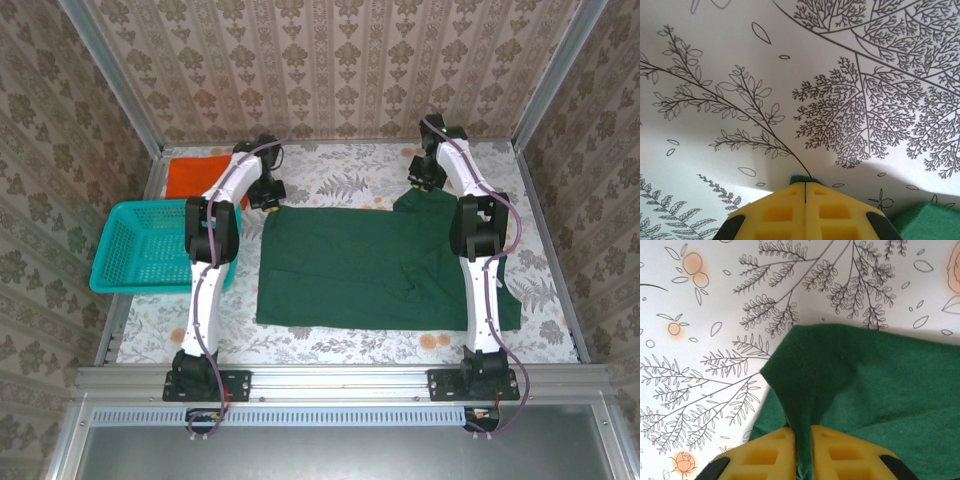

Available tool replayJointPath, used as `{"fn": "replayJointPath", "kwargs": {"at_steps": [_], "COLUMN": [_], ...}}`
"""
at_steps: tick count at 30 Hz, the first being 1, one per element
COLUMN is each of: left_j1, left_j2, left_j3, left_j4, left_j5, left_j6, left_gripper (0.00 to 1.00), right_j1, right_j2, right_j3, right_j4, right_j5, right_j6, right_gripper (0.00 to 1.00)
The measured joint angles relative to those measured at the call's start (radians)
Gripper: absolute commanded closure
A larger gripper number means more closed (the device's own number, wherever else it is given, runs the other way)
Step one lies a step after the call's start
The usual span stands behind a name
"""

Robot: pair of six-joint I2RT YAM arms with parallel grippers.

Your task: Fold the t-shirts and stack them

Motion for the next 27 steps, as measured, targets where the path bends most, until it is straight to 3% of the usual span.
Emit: {"fn": "replayJointPath", "kwargs": {"at_steps": [4,14,27], "left_j1": [-0.001,-0.006,-0.05], "left_j2": [0.0,-0.005,-0.169], "left_j3": [0.0,-0.006,-0.211], "left_j4": [0.0,0.004,0.097], "left_j5": [0.0,-0.008,-0.025], "left_j6": [0.003,0.026,0.169], "left_gripper": [1.0,1.0,1.0], "right_j1": [0.0,-0.01,-0.161], "right_j2": [0.003,-0.035,-0.449], "right_j3": [0.006,-0.059,-0.507], "right_j4": [-0.007,-0.014,0.042], "right_j5": [0.0,-0.009,-0.138], "right_j6": [-0.013,-0.061,-0.122], "right_gripper": [1.0,1.0,1.0]}}
